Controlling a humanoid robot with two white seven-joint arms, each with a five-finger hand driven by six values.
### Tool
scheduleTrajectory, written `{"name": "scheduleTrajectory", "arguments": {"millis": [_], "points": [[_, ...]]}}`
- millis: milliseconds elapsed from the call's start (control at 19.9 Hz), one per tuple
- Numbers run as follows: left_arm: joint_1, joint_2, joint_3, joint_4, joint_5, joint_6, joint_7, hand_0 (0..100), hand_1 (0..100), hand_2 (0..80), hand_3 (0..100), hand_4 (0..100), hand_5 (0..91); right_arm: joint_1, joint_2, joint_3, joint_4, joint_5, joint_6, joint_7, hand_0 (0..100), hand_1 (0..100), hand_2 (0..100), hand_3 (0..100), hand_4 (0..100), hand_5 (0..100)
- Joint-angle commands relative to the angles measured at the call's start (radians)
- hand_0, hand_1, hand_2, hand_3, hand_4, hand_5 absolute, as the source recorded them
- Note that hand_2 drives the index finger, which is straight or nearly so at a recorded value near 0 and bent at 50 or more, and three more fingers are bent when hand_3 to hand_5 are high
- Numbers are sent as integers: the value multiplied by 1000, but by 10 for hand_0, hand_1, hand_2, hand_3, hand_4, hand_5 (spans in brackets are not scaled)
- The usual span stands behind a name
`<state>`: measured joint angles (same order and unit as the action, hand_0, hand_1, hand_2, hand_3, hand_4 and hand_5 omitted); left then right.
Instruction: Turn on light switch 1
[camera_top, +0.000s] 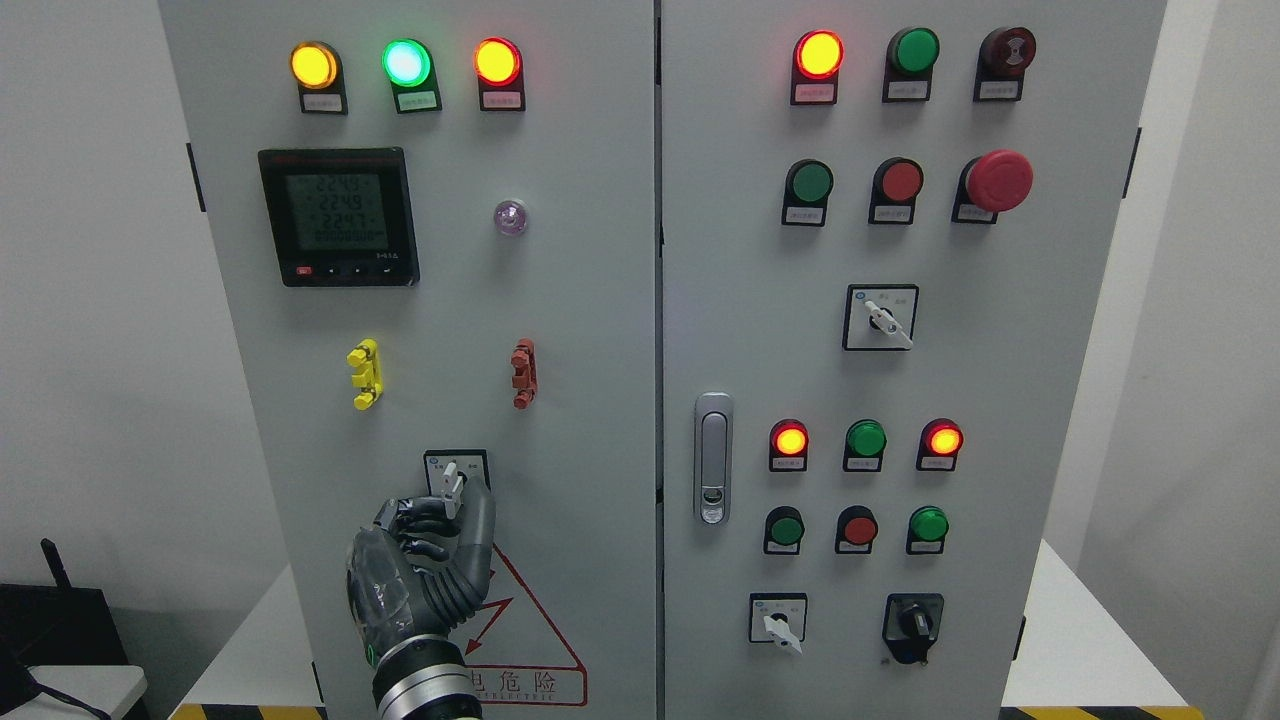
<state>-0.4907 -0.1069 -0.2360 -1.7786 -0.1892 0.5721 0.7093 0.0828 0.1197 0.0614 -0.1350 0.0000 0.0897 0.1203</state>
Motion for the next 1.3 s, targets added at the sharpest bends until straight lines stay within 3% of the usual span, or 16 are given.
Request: {"name": "scheduleTrajectory", "arguments": {"millis": [0,1253], "points": [[-2,-2,0,-1,-1,-6,7,264,442,533,713,785,791,0,0,0,0,-18,1,-1,120,389,0,0,0,0],[-5,-2,0,-1,-3,-5,9,271,433,546,708,784,789,0,0,0,0,-17,1,-1,120,389,0,0,0,0]]}}
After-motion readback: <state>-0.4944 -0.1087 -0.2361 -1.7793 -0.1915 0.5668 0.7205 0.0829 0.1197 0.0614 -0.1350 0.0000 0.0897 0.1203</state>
